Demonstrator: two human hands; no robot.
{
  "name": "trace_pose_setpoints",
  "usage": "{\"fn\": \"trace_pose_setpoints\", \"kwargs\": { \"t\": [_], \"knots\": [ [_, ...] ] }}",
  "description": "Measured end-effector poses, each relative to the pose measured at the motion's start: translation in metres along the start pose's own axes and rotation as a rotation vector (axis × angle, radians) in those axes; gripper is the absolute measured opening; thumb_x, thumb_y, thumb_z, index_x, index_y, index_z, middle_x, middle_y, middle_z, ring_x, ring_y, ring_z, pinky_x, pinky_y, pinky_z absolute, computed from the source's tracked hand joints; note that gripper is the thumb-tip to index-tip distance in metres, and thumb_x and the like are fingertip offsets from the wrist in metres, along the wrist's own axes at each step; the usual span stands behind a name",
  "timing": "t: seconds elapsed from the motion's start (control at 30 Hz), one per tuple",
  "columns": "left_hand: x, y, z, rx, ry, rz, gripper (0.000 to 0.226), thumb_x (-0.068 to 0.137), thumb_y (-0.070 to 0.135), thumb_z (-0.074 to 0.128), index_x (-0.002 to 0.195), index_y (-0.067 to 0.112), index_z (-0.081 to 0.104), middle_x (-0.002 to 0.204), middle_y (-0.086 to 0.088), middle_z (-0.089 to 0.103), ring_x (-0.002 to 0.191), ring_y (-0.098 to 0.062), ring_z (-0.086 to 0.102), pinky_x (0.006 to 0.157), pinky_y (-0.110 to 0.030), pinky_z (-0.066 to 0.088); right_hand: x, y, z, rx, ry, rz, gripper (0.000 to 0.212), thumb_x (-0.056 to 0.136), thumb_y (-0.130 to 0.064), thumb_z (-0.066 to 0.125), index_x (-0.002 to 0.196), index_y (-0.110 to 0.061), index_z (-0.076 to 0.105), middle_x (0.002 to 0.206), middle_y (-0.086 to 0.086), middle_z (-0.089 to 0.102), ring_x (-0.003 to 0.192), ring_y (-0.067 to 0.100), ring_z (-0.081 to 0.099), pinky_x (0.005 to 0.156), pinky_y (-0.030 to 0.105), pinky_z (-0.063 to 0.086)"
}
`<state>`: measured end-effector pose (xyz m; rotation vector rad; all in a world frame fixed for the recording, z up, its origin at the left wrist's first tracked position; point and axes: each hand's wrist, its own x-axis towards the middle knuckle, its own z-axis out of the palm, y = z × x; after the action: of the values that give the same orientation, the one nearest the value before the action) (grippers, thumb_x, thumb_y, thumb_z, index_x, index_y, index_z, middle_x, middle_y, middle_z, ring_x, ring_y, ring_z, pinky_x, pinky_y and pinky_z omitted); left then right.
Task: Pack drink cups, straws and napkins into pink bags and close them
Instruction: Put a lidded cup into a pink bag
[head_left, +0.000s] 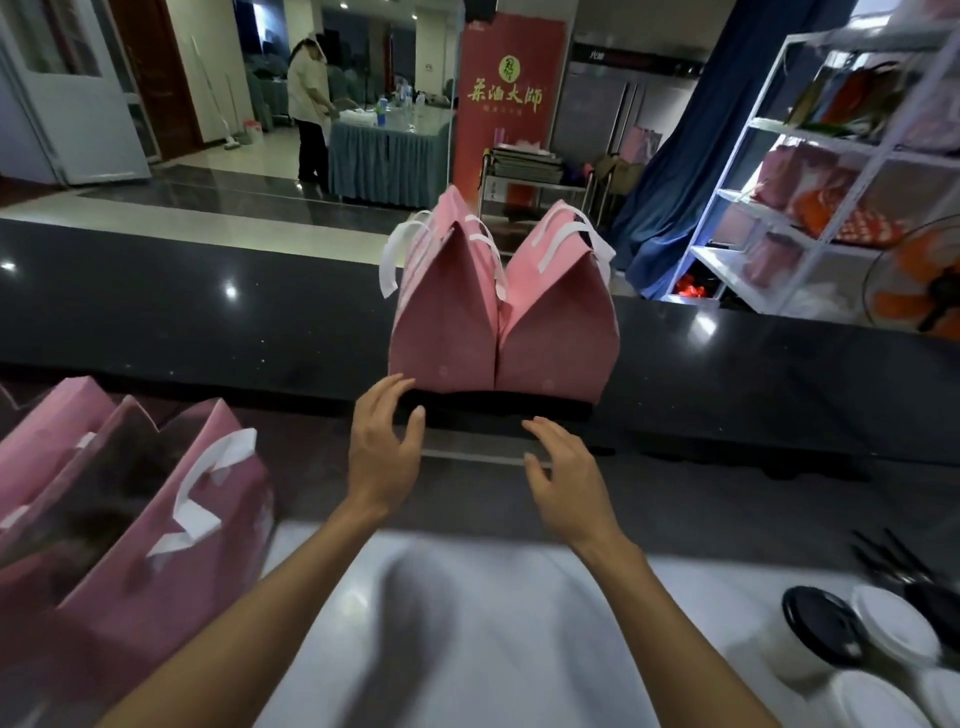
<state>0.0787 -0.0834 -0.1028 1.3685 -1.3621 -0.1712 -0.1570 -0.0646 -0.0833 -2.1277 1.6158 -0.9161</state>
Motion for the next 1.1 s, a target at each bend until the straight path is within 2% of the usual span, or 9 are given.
{"fn": "trace_pose_setpoints", "kwargs": {
  "t": [0.1, 0.17, 0.27, 0.37, 0.47, 0.57, 0.7, 0.9, 1.1],
  "knots": [
    [-0.022, 0.018, 0.010, 0.054, -0.078, 0.043, 0.033, 0.097, 0.015, 0.063, 0.130, 0.015, 0.063, 0.131, 0.000, 0.061, 0.125, -0.015, 0.053, 0.110, -0.035, 0.042, -0.021, 0.024, -0.024, -0.021, -0.008, 0.019, 0.045, 0.100, -0.016, 0.057, 0.144, -0.020, 0.053, 0.148, -0.005, 0.050, 0.139, 0.012, 0.041, 0.114, 0.023, 0.029],
    [-0.036, 0.037, 0.021, 0.090, -0.225, 0.067, 0.031, 0.098, 0.018, 0.063, 0.129, 0.017, 0.064, 0.127, 0.001, 0.066, 0.120, -0.016, 0.058, 0.104, -0.039, 0.048, -0.036, 0.044, -0.042, -0.046, -0.023, 0.040, 0.044, 0.100, -0.016, 0.057, 0.144, -0.020, 0.053, 0.149, -0.005, 0.050, 0.140, 0.014, 0.041, 0.116, 0.028, 0.032],
    [-0.061, 0.074, 0.044, 0.222, -0.464, 0.202, 0.032, 0.098, 0.024, 0.063, 0.129, 0.019, 0.065, 0.127, 0.001, 0.067, 0.119, -0.019, 0.060, 0.099, -0.040, 0.051, -0.062, 0.085, -0.071, -0.133, -0.056, 0.102, 0.044, 0.100, -0.022, 0.057, 0.144, -0.022, 0.053, 0.152, -0.003, 0.047, 0.142, 0.016, 0.037, 0.117, 0.036, 0.033],
    [-0.090, 0.118, 0.075, 0.306, -0.706, 0.267, 0.034, 0.101, 0.032, 0.056, 0.133, 0.022, 0.061, 0.132, 0.000, 0.064, 0.122, -0.023, 0.056, 0.100, -0.040, 0.048, -0.092, 0.130, -0.103, -0.300, -0.093, 0.184, 0.045, 0.100, -0.027, 0.058, 0.144, -0.024, 0.051, 0.155, -0.002, 0.042, 0.143, 0.019, 0.034, 0.113, 0.044, 0.034],
    [-0.121, 0.152, 0.107, 0.357, -0.852, 0.271, 0.039, 0.103, 0.038, 0.051, 0.140, 0.025, 0.055, 0.141, 0.004, 0.057, 0.131, -0.022, 0.050, 0.105, -0.041, 0.044, -0.121, 0.171, -0.137, -0.436, -0.156, 0.280, 0.051, 0.099, -0.034, 0.057, 0.148, -0.027, 0.045, 0.160, -0.001, 0.033, 0.147, 0.021, 0.027, 0.112, 0.047, 0.032],
    [-0.152, 0.176, 0.133, 0.384, -0.937, 0.318, 0.041, 0.104, 0.041, 0.047, 0.143, 0.028, 0.052, 0.146, 0.008, 0.053, 0.134, -0.018, 0.047, 0.106, -0.038, 0.043, -0.144, 0.206, -0.167, -0.489, -0.219, 0.387, 0.058, 0.098, -0.039, 0.057, 0.152, -0.026, 0.039, 0.163, 0.003, 0.026, 0.149, 0.026, 0.022, 0.114, 0.048, 0.029],
    [-0.183, 0.190, 0.152, 0.421, -1.031, 0.311, 0.038, 0.104, 0.044, 0.043, 0.139, 0.031, 0.054, 0.144, 0.010, 0.054, 0.131, -0.016, 0.049, 0.104, -0.036, 0.044, -0.161, 0.236, -0.183, -0.520, -0.331, 0.462, 0.066, 0.094, -0.047, 0.057, 0.152, -0.025, 0.035, 0.160, 0.007, 0.029, 0.144, 0.033, 0.027, 0.111, 0.048, 0.031],
    [-0.207, 0.188, 0.150, 0.464, -1.103, 0.279, 0.037, 0.105, 0.044, 0.041, 0.139, 0.033, 0.054, 0.143, 0.014, 0.054, 0.134, -0.011, 0.046, 0.108, -0.034, 0.040, -0.165, 0.244, -0.182, -0.579, -0.332, 0.400, 0.066, 0.089, -0.040, 0.062, 0.149, -0.027, 0.037, 0.150, 0.003, 0.040, 0.134, 0.033, 0.037, 0.108, 0.045, 0.031],
    [-0.200, 0.186, 0.131, 0.481, -1.028, 0.243, 0.036, 0.104, 0.043, 0.044, 0.137, 0.033, 0.055, 0.142, 0.015, 0.055, 0.130, -0.012, 0.050, 0.104, -0.033, 0.042, -0.148, 0.218, -0.168, -0.483, -0.293, 0.276, 0.068, 0.091, -0.045, 0.062, 0.150, -0.028, 0.034, 0.156, 0.001, 0.035, 0.140, 0.029, 0.029, 0.110, 0.046, 0.029]
  ]
}}
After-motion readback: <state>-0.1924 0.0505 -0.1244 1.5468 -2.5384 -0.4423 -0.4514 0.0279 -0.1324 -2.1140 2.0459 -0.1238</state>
